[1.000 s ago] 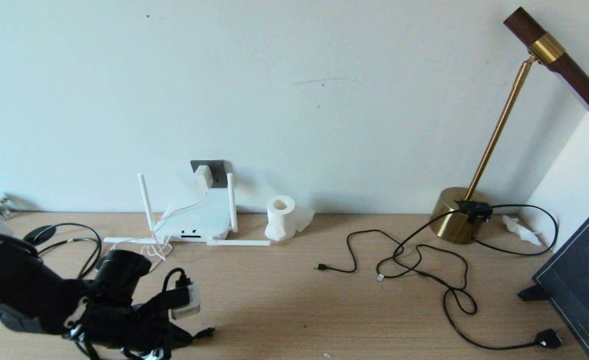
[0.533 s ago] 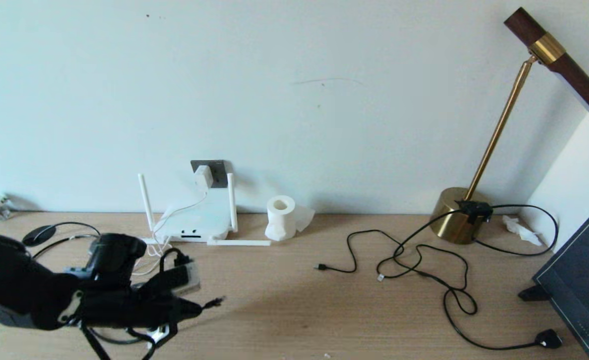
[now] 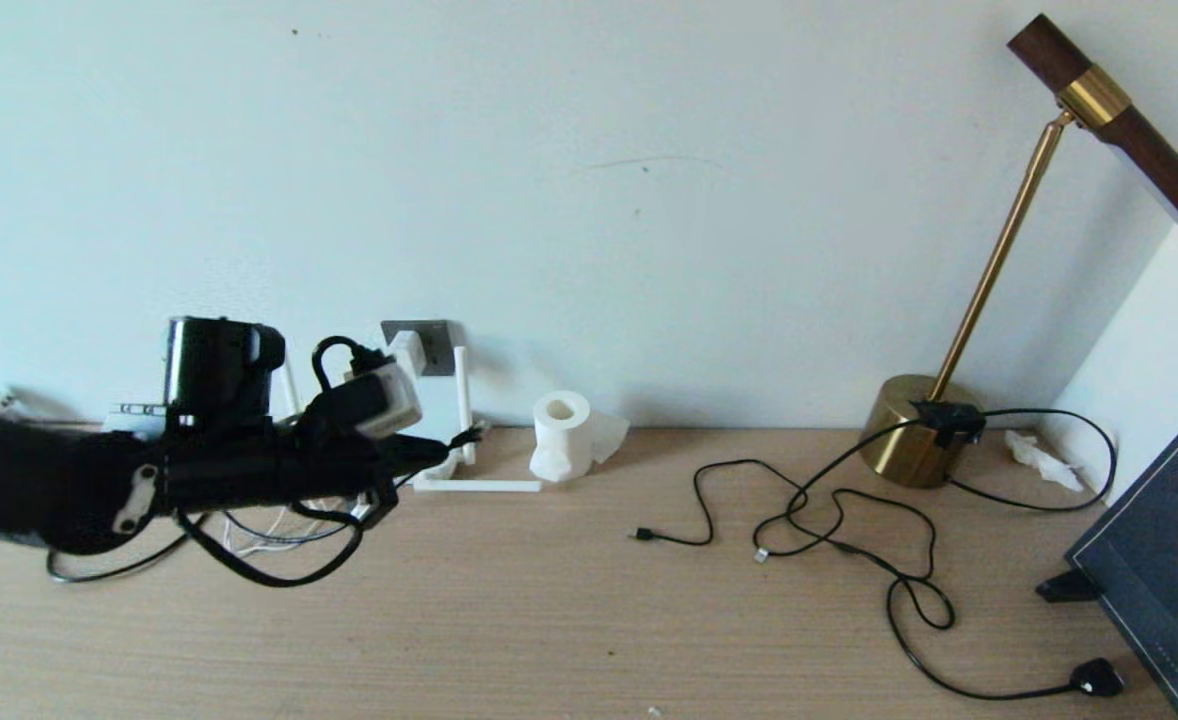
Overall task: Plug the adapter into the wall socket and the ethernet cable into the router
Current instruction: Hand it to the other hand
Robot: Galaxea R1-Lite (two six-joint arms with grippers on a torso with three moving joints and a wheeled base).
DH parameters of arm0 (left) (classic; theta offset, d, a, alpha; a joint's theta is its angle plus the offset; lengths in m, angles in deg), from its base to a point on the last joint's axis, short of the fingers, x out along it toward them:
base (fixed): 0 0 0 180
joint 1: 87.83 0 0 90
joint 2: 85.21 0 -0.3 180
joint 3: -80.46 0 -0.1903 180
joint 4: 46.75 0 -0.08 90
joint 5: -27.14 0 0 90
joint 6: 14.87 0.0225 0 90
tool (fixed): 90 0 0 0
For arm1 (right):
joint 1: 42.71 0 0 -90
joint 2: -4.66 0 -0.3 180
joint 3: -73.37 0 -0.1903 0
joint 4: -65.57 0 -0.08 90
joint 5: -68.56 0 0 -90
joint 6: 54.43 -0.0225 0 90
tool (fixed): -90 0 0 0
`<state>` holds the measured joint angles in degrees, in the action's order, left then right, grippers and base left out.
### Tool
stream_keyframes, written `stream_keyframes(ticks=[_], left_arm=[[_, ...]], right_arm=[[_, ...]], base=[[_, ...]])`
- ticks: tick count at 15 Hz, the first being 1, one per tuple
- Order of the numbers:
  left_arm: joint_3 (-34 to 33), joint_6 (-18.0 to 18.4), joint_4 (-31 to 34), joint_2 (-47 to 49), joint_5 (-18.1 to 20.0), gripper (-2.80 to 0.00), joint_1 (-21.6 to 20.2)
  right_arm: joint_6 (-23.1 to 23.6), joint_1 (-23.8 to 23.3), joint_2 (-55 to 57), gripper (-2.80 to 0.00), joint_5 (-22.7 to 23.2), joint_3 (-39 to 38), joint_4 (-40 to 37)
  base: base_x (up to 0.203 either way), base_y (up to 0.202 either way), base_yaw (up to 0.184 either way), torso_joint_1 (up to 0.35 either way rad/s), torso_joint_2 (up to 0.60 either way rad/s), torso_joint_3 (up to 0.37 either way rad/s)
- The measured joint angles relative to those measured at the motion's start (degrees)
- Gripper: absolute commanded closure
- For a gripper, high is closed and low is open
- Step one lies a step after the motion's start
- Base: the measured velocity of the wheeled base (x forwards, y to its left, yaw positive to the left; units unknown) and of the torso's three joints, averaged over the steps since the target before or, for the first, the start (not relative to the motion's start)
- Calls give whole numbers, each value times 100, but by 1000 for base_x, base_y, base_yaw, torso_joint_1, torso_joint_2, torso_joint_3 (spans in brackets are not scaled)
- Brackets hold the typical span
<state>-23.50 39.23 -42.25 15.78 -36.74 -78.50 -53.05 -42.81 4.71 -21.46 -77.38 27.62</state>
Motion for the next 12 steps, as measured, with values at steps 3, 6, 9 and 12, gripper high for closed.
stream_keyframes(ticks=[3, 6, 9, 12], left_arm=[[195, -6, 7, -297, -274, 0, 429], [390, -5, 123, -646, -570, 0, 919], [771, 29, 797, -1016, -882, 0, 1494], [1025, 63, 1142, -1274, -1716, 0, 2382]], right_arm=[[-123, 0, 23, 0, 85, 194, -12], [-444, 0, 658, 0, 741, 1037, -9], [-727, -4, 2187, 0, 1782, 2227, 11], [-897, 57, 3942, 0, 2681, 3310, 22]], base=[[0, 0, 0, 0, 0, 0], [0, 0, 0, 0, 0, 0], [0, 0, 0, 0, 0, 0], [0, 0, 0, 0, 0, 0]])
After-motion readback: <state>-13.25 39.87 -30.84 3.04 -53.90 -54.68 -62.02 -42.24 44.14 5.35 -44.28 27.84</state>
